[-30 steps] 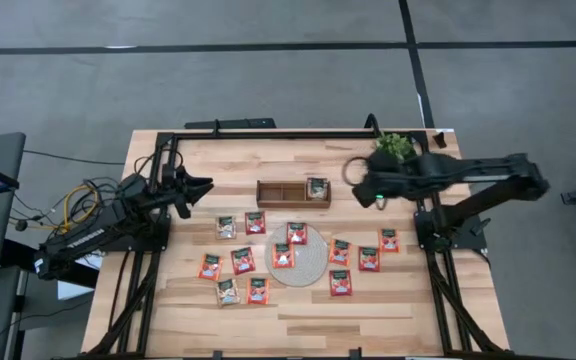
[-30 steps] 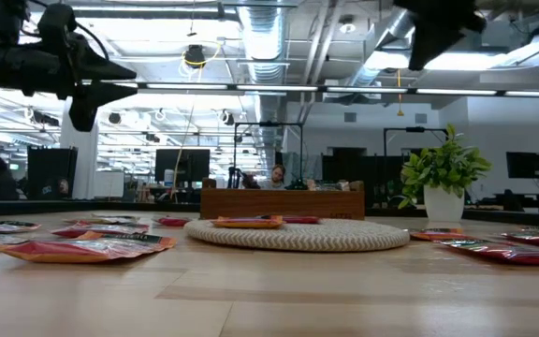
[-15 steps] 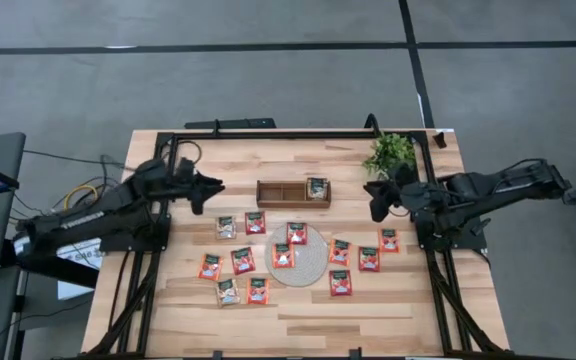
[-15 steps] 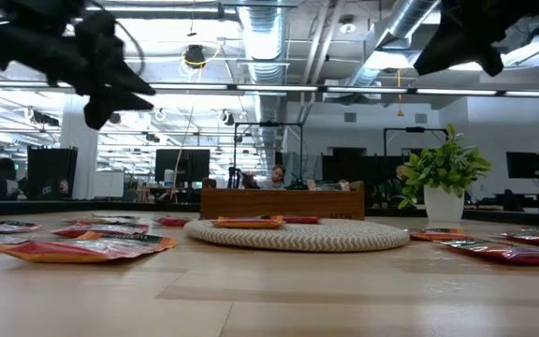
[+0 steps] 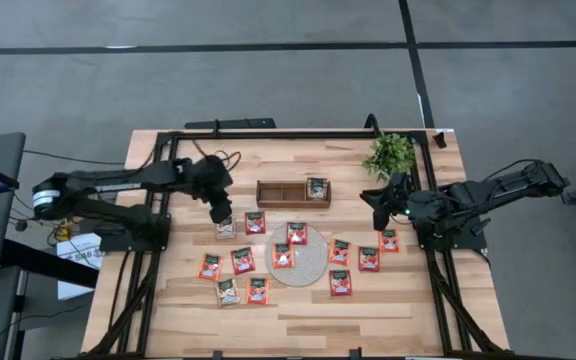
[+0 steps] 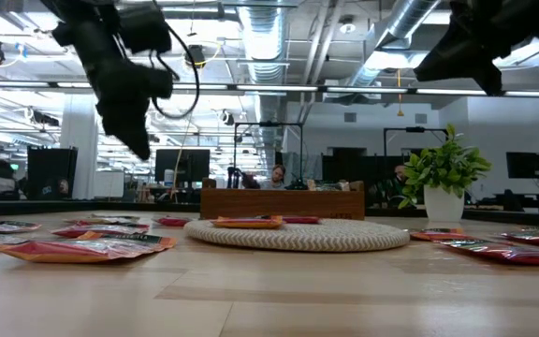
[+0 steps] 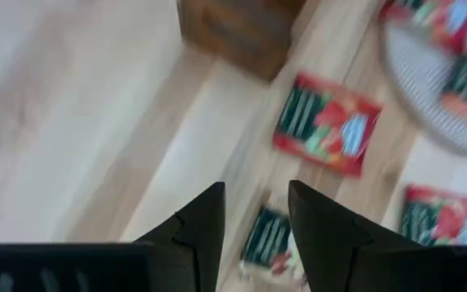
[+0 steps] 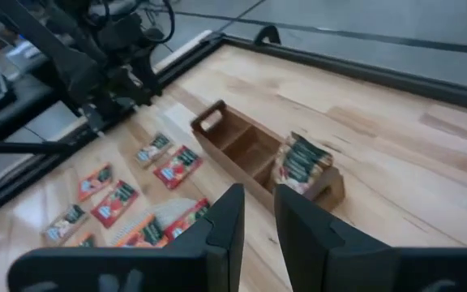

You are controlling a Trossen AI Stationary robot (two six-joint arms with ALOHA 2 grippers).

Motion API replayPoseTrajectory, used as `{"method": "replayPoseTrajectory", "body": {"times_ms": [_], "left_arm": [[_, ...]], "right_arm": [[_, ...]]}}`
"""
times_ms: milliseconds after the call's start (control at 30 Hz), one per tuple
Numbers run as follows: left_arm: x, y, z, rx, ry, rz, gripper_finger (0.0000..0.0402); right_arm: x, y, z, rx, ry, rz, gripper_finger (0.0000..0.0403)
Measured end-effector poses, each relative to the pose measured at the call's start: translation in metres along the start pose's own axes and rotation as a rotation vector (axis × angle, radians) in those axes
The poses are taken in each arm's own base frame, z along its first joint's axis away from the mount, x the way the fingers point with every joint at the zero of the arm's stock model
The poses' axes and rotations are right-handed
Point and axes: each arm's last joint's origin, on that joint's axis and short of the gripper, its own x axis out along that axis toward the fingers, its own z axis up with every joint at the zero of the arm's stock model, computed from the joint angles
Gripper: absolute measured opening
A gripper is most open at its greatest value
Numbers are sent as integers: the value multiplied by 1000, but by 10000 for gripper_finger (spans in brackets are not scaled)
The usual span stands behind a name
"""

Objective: Pick & Place Tea
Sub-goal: Put the brown tea bag into the right section of the wooden organizer

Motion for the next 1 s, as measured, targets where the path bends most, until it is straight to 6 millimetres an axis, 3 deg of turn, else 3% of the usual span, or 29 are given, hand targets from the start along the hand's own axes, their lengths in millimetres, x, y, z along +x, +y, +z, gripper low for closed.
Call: {"method": "replayPoseTrajectory", "body": {"times_ms": [300,633,1000], "left_arm": [[30,-2,-14,6,263,35,128],[32,-12,-16,67,276,27,128],[33,-15,-12,246,208,81,128]], "right_arm": [[1,-1,-2,6,-5,7,64],[1,-1,-3,5,-4,8,64],[2,-1,-3,4,0,11,64]]}}
